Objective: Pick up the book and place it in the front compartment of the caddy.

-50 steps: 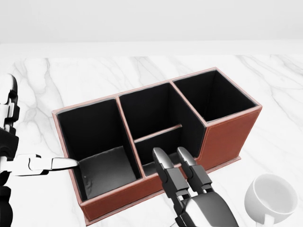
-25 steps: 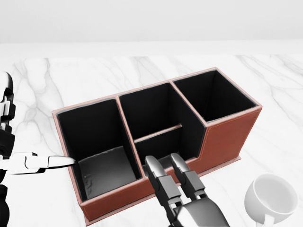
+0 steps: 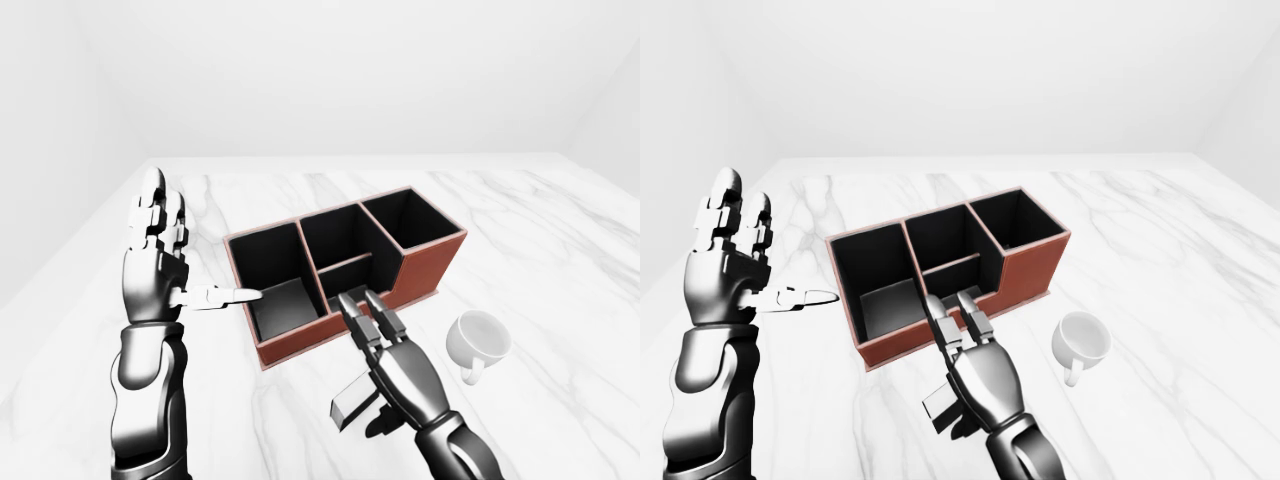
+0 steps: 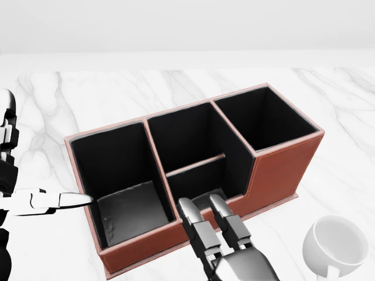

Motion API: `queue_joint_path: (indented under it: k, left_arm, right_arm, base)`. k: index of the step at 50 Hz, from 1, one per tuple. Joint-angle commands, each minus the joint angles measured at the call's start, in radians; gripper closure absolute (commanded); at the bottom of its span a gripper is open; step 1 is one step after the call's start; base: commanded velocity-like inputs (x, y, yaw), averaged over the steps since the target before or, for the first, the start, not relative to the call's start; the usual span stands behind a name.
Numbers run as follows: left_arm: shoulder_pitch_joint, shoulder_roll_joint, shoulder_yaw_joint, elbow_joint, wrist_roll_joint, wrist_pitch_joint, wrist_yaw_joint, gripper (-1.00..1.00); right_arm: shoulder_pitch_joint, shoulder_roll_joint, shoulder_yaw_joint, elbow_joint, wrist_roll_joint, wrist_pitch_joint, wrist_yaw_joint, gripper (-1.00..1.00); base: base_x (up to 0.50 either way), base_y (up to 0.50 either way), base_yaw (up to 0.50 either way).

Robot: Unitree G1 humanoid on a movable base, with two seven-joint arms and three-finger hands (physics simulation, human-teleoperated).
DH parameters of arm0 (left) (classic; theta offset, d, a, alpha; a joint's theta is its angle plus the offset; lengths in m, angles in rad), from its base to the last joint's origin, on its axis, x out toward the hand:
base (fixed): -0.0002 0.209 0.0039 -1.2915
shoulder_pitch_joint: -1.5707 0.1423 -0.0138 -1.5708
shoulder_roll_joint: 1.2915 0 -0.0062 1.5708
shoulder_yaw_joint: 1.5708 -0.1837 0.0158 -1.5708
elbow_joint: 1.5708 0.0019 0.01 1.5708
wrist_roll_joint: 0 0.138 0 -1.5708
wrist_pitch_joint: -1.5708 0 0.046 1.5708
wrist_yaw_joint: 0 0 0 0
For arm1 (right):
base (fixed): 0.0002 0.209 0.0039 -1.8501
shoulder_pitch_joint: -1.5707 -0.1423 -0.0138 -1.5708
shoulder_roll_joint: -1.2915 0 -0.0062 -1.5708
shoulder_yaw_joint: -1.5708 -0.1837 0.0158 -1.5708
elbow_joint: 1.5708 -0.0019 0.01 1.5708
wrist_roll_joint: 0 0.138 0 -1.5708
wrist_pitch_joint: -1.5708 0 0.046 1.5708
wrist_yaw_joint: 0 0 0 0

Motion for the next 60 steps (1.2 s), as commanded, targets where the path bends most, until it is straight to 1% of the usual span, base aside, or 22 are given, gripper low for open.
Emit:
queue_joint_path:
  k: [1, 14, 22, 54, 60]
  left_arm:
    - [-0.001, 0.000, -0.001, 0.007, 0.001, 0.000, 0.000, -1.00]
    - [0.002, -0.001, -0.001, 0.002, 0.002, 0.000, -0.001, -1.00]
    - [0.004, -0.002, -0.003, 0.000, 0.003, 0.000, -0.002, -1.00]
    - [0.004, -0.003, -0.005, 0.004, 0.005, 0.000, -0.002, -1.00]
    - [0.004, -0.002, -0.003, -0.006, 0.004, 0.000, -0.002, -1.00]
  right_arm:
    - [-0.021, 0.004, -0.002, 0.056, -0.013, 0.000, -0.023, -1.00]
    - [-0.056, 0.020, -0.013, 0.139, -0.035, 0.000, -0.052, -1.00]
    - [-0.056, 0.022, -0.010, 0.171, -0.053, 0.000, -0.074, -1.00]
    - [-0.063, 0.020, 0.010, 0.228, -0.087, 0.000, -0.113, -1.00]
    - [-0.085, 0.023, 0.012, 0.286, -0.103, 0.000, -0.148, -1.00]
  base:
    - [0.00, 0.00, 0.00]
    - [0.00, 0.00, 0.00]
    - [0.00, 0.00, 0.00]
    - [0.00, 0.00, 0.00]
    - [0.00, 0.00, 0.00]
